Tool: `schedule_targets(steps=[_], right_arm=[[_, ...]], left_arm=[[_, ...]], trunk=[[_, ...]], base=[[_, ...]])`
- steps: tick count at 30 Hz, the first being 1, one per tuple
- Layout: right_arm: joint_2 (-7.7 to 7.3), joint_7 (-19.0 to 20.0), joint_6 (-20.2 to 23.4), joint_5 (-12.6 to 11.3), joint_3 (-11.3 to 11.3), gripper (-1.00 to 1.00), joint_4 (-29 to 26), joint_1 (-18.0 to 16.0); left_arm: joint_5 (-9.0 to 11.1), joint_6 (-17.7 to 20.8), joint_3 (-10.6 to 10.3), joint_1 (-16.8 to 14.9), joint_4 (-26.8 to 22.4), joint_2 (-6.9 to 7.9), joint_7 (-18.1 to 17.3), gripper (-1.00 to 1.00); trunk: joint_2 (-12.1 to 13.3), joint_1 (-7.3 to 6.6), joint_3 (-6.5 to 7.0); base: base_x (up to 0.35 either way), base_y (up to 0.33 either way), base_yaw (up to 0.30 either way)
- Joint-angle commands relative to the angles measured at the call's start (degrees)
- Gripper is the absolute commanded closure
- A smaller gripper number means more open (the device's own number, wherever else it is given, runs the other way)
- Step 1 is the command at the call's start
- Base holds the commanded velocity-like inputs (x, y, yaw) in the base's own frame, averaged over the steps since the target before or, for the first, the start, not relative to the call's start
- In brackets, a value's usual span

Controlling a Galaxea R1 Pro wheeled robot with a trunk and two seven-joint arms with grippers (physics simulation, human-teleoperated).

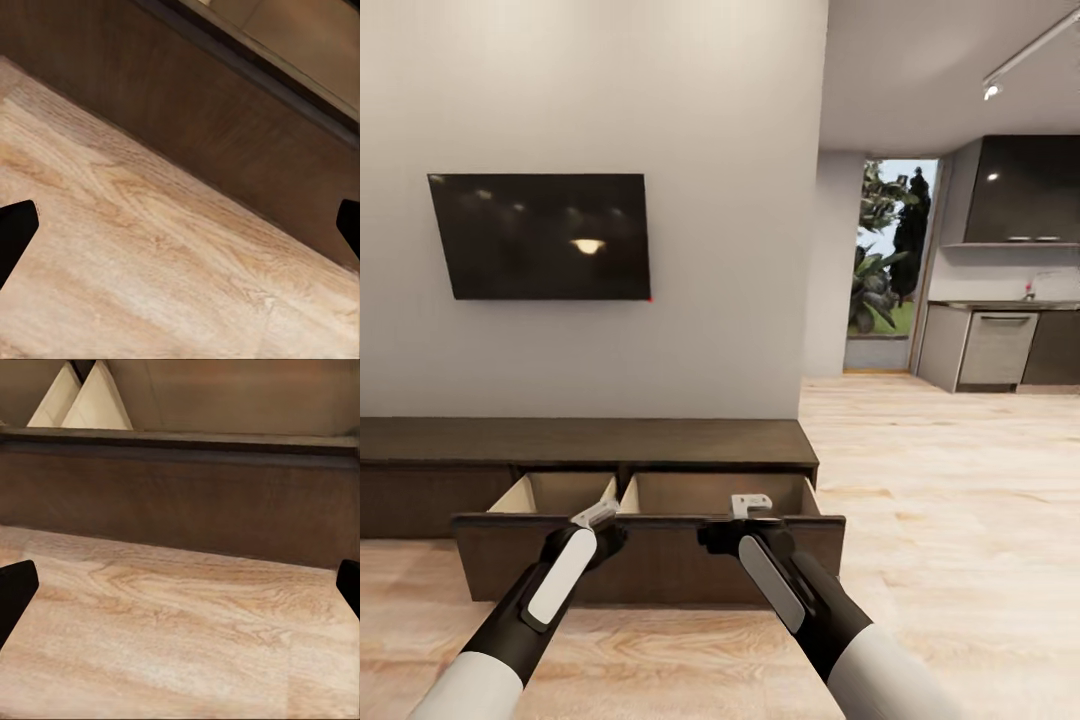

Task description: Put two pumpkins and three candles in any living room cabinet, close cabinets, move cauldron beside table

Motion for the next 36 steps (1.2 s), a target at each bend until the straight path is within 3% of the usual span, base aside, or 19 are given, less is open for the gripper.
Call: schedule_targets(steps=[1, 10, 21, 36], right_arm=[[-0.02, -0.6, 0.1, -0.6, 0.1, -1.0, -0.1, -0.1], [-0.02, -0.6, 0.1, -0.6, 0.1, -1.0, 0.0, -0.1], [0.16, -0.5, -0.1, 0.0, 0.2, -1.0, 0.1, 0.1], [0.22, -0.5, -1.8, -0.7, 0.1, -1.0, 0.7, 0.1]], left_arm=[[0.5, 0.0, -0.2, 0.0, -0.1, 0.06, 0.5, -1.0], [1.0, 0.1, 0.2, 0.0, -0.5, 0.12, 0.6, -1.0], [0.9, 0.0, 0.2, 0.0, -0.9, 0.16, 0.5, -1.0], [0.2, -0.3, 0.3, 0.0, -0.9, 0.25, 0.7, -1.0]], trunk=[[0.0, -0.04, -0.05], [0.0, -0.04, 0.01], [-4.4, 2.38, -1.97], [-4.7, 2.74, -4.84]], base=[[-0.261, 0.005, -0.077], [-0.058, 0.001, -0.056], [-0.001, 0.0, -0.001], [0.0, 0.0, 0.0]])
